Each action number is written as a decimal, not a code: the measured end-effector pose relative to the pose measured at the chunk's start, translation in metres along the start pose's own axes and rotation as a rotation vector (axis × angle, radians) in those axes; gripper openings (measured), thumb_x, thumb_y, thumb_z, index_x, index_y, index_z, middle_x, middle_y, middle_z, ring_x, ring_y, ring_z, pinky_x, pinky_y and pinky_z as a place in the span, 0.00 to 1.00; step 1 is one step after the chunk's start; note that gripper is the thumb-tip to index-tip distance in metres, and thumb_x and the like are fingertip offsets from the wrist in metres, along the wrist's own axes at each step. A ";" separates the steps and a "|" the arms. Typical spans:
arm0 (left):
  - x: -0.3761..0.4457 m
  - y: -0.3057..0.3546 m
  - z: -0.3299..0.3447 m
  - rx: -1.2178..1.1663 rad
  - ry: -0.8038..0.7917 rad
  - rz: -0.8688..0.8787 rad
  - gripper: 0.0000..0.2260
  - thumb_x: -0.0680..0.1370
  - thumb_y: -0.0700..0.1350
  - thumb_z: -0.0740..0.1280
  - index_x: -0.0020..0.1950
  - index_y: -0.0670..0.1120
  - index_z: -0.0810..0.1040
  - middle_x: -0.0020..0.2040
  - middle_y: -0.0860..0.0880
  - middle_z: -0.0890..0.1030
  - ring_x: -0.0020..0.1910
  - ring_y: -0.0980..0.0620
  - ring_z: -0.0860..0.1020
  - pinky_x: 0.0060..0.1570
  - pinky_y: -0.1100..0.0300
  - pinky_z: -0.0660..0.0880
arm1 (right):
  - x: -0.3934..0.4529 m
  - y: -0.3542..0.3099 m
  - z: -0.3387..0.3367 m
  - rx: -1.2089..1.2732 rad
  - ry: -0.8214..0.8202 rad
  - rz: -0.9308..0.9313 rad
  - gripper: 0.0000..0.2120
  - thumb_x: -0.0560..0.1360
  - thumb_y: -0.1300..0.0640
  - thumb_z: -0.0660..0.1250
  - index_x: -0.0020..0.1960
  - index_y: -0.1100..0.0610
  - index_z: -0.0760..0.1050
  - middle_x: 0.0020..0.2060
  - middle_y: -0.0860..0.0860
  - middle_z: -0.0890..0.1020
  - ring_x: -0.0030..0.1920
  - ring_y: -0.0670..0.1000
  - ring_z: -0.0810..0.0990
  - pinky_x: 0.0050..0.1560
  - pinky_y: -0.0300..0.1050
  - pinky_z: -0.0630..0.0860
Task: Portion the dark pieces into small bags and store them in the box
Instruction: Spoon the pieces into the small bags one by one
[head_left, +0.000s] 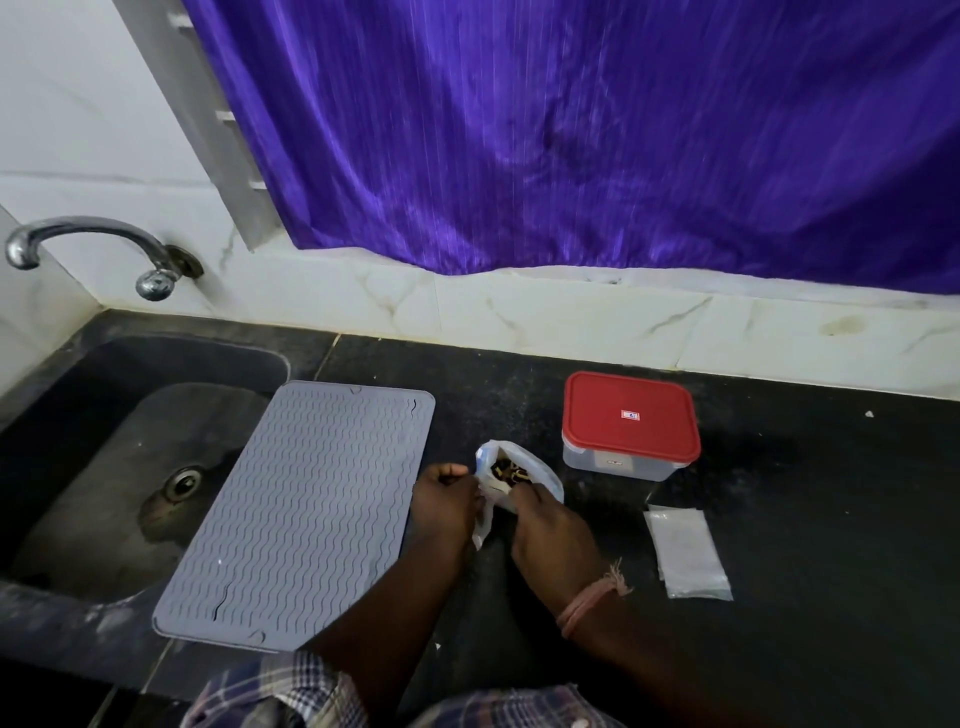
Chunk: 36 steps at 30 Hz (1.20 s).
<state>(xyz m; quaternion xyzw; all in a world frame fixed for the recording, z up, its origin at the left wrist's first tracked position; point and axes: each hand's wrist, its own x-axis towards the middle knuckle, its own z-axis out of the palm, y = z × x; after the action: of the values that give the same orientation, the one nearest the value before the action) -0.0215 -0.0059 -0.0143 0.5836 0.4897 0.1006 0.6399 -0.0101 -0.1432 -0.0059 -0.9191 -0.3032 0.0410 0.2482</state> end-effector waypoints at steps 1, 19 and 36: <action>0.002 0.001 0.000 -0.011 0.005 -0.018 0.07 0.77 0.35 0.69 0.52 0.44 0.80 0.45 0.45 0.84 0.42 0.49 0.84 0.43 0.55 0.81 | -0.001 0.001 -0.001 0.062 0.074 0.049 0.05 0.78 0.57 0.61 0.53 0.51 0.73 0.49 0.49 0.81 0.47 0.50 0.81 0.44 0.47 0.79; -0.003 0.027 -0.006 0.079 -0.049 0.112 0.05 0.80 0.41 0.66 0.48 0.45 0.82 0.45 0.44 0.84 0.43 0.49 0.81 0.42 0.58 0.75 | 0.027 0.022 0.032 0.010 0.015 0.325 0.18 0.79 0.53 0.61 0.69 0.49 0.73 0.66 0.52 0.73 0.66 0.54 0.73 0.67 0.50 0.71; -0.020 0.058 0.001 0.008 -0.334 0.181 0.07 0.80 0.49 0.68 0.57 0.52 0.81 0.52 0.50 0.84 0.54 0.49 0.82 0.57 0.49 0.79 | 0.026 0.000 -0.026 0.676 0.335 0.220 0.05 0.79 0.58 0.68 0.48 0.50 0.82 0.44 0.41 0.84 0.48 0.39 0.81 0.48 0.33 0.76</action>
<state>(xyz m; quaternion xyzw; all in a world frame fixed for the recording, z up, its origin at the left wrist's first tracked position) -0.0055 -0.0030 0.0453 0.6364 0.3225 0.0576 0.6983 0.0173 -0.1397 0.0188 -0.8066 -0.1276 0.0142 0.5770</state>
